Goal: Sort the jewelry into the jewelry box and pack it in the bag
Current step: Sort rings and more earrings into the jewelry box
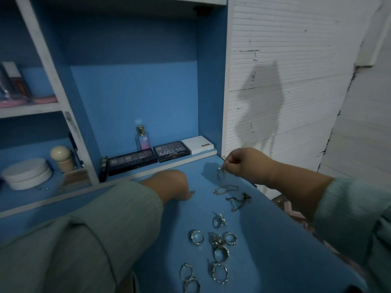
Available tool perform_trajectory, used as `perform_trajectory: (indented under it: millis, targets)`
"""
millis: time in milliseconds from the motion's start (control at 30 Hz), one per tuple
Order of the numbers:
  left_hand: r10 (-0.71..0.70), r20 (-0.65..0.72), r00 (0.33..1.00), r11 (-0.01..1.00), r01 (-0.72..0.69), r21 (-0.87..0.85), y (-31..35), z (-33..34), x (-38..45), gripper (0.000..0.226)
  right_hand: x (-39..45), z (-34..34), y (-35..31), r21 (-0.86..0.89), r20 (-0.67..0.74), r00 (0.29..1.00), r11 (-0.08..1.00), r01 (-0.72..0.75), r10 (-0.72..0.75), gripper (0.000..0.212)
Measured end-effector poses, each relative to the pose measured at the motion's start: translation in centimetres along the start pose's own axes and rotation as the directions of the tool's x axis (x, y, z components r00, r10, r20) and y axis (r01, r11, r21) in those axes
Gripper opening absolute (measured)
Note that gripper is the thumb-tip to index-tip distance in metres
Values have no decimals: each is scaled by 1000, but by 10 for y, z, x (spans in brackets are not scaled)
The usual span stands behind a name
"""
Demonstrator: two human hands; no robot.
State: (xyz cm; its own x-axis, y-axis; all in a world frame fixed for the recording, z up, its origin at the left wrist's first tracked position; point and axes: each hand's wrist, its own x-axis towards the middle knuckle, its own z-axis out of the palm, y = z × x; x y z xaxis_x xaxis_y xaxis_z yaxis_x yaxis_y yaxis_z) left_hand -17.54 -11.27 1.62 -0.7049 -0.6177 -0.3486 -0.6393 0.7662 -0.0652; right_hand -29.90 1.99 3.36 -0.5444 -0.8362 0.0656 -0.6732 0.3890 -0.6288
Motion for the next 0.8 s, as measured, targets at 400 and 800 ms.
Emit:
perform_trajectory:
  millis: [400, 800]
  targets:
    - [155, -418, 895, 497, -437, -750, 6, -21, -75, 5, -47, -21, -68, 478, 20, 1000, 879, -10, 1, 12]
    - [56, -419, 906, 442, -398, -804, -12, -3, -150, 7, -112, -23, -100, 644, 3, 997, 763, -66, 83, 10]
